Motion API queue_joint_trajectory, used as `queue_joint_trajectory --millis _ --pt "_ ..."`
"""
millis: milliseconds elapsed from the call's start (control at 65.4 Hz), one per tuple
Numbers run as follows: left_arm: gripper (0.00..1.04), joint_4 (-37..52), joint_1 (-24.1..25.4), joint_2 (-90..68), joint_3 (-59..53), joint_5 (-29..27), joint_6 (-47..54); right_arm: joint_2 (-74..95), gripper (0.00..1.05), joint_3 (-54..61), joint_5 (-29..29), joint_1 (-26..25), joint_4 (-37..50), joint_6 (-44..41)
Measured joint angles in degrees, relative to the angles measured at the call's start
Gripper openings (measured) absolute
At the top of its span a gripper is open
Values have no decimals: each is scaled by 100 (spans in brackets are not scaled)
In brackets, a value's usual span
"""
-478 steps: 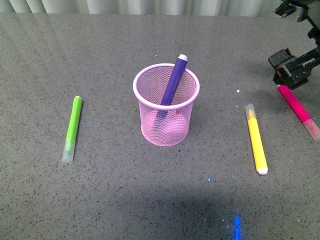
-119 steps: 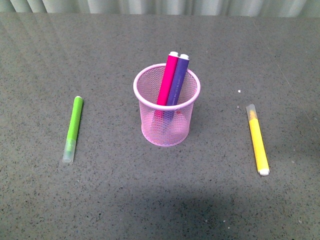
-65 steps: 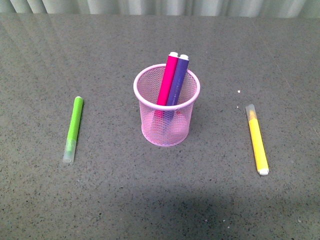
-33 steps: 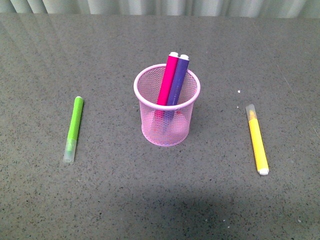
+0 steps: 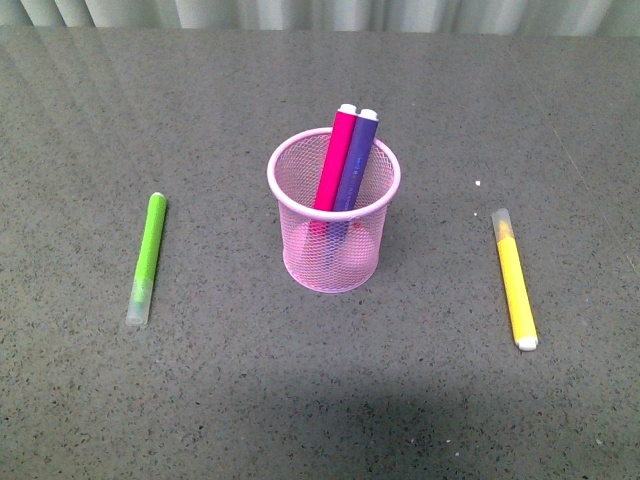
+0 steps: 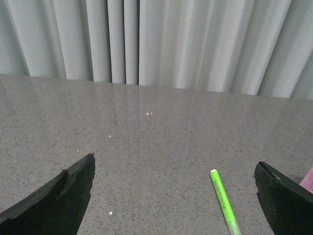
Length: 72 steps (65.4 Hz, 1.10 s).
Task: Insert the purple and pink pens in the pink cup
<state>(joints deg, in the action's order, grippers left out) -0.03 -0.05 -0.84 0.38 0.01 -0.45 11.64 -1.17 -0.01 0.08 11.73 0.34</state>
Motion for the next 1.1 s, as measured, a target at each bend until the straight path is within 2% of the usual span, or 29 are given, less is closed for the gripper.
queue_joint_trajectory --millis 138,245,764,933,1101 --pt "97 0 0 0 0 -2 0 -192 3 0 2 0 -192 0" --pt "97 0 0 0 0 -2 -2 -949 3 -2 2 0 -1106 0" --pt "97 0 0 0 0 -2 0 -1137 3 -2 2 0 -1158 0" --pt "97 0 0 0 0 -2 0 -1137 29 -2 2 0 -1158 -9" --pt "97 0 0 0 0 -2 -2 -1137 62 -2 2 0 -1158 -9"
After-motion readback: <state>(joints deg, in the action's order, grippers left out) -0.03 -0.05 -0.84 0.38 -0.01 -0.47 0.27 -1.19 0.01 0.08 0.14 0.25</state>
